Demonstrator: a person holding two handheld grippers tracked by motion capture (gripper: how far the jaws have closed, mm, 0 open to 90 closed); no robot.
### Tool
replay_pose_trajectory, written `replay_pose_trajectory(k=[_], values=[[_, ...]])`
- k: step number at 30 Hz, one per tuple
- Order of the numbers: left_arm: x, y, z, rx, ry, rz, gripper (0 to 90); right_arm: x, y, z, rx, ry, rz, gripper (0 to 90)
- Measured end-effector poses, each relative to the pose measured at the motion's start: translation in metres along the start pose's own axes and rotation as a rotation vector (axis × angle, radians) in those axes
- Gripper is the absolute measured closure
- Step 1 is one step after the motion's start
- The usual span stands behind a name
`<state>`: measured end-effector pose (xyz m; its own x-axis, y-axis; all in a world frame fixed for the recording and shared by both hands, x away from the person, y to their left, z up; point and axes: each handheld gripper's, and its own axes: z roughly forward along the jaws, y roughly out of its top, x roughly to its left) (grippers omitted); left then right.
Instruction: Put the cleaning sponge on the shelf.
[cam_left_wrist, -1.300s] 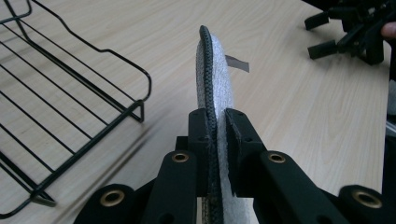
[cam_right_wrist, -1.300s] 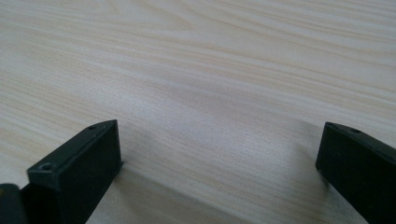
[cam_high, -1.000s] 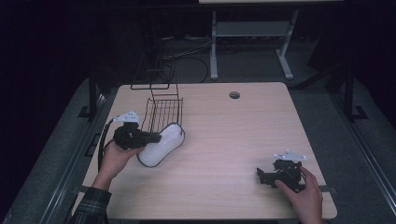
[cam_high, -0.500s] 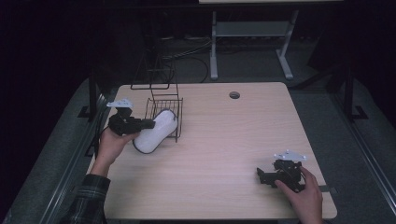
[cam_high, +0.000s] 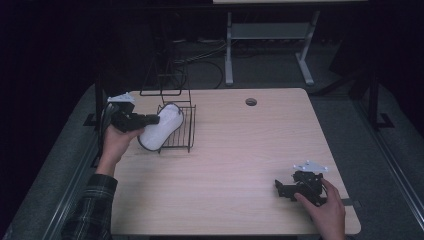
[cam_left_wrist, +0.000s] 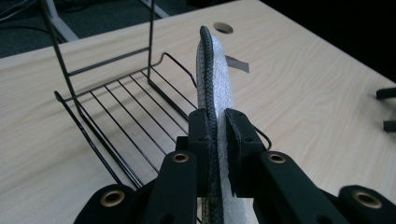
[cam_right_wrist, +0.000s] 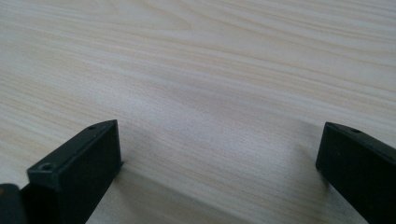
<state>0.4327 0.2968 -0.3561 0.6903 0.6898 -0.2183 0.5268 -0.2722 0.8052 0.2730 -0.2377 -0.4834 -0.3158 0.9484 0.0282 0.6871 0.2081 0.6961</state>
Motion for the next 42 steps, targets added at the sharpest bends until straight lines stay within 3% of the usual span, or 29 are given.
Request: replay_pose_trajectory(k=[7,9,16,23,40,42], values=[[0.015,0.003,0.006,-0.021,0.012,-0.021,81.2,0.000,0.000,0.000,0.000,0.000,0.000,0.0],[0.022,0.003,0.010,-0.044,0.004,-0.047,81.2,0.000,0.000,0.000,0.000,0.000,0.000,0.0],[0.032,-0.004,0.027,-0.035,0.007,-0.095,81.1,0.000,0.000,0.000,0.000,0.000,0.000,0.0],[0.037,-0.006,0.035,-0.014,0.026,-0.090,80.3,0.000,0.000,0.000,0.000,0.000,0.000,0.0],[0.042,-0.009,0.043,0.007,0.142,-0.069,73.9,0.000,0.000,0.000,0.000,0.000,0.000,0.0],[0.042,-0.010,0.044,0.021,0.158,-0.071,69.8,0.000,0.000,0.000,0.000,0.000,0.000,0.0]])
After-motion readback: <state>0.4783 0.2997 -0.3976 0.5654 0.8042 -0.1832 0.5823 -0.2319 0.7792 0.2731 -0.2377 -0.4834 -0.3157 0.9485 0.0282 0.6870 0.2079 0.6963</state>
